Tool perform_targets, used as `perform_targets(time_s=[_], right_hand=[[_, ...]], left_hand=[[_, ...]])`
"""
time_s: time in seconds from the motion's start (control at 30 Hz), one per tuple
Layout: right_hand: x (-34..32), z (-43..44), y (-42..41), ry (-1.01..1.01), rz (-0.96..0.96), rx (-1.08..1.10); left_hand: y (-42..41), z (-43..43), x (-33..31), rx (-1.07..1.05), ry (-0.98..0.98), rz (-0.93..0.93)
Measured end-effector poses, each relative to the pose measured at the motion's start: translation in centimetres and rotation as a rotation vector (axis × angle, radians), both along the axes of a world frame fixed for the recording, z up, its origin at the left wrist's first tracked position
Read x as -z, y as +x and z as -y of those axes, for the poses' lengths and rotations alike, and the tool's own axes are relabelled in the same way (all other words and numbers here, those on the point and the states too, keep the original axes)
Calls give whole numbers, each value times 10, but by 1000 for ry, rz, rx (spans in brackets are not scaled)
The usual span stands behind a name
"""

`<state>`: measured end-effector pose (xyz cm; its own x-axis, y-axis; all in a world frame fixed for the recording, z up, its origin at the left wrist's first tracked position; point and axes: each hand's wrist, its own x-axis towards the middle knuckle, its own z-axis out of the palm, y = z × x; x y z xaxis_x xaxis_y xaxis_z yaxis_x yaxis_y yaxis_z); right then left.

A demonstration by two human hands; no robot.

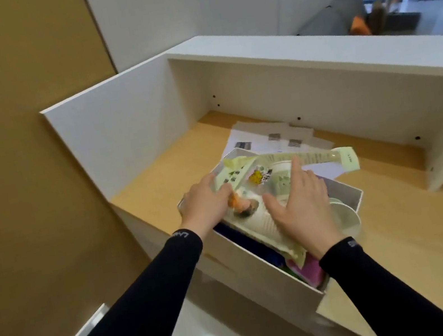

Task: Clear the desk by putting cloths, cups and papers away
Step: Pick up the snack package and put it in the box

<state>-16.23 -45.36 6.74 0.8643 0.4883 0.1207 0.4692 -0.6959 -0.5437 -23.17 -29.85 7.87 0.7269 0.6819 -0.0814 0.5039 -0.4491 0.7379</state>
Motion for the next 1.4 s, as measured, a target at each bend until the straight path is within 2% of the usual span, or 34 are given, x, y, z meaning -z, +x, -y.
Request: perform_targets(time_s=[0.1,0.27,0.47,0.6,0.8,1.0,1.1,1.17,1.3,1.4], right_hand=[[11,-19,-11,-128,39,55],[19,-32,-26,-177,37,179],[24,-26,-35,-176,-31,244],[32,-28,-29,-111,-86,244],[47,-33,-16,-117,-117,267],[46,-31,-13,-176,-184,281],[33,-36,-20,-304,-182,249],[18,-39,-23,-369,-156,233],[-27,-47,-20,-127,-112,278],[-63,-47,-5,-120,-145,333]], left_hand=[[11,-15,6,258,109,-35],[5,-36,12,689,212,-134],[11,-39,14,975,313,-332],[20,-45,20,1016,317,-439],[27,-46,28,1060,392,-572],[44,-40,23,1107,352,-668],[56,-43,11,1160,308,-703],[66,-45,-1,1127,334,-641],[92,-52,-21,871,387,-292],[112,-62,-31,768,311,-127]])
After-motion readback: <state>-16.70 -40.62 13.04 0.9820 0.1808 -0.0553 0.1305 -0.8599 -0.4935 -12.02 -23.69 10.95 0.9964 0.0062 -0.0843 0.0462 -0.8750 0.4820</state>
